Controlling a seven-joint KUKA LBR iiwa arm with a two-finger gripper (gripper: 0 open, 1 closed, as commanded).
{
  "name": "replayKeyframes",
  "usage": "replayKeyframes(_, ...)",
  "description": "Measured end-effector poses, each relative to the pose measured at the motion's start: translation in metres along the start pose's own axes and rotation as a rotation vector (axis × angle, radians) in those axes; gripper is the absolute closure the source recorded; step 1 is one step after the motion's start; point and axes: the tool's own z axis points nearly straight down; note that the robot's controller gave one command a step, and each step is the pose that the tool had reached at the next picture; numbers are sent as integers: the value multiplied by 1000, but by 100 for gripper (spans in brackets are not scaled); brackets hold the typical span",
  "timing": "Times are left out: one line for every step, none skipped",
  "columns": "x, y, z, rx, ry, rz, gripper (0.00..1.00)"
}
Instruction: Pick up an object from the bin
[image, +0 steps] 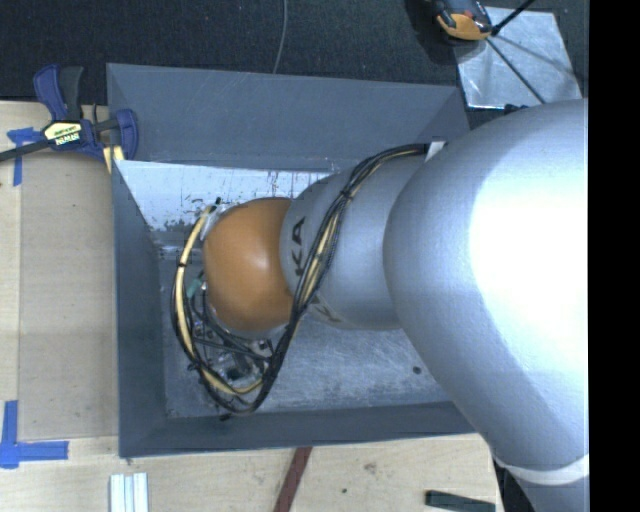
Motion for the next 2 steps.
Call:
replayKeyframes(-1, -45, -20, -1, 1, -67, 0)
replayKeyframes(33, -63, 3, -1, 0, -289, 100)
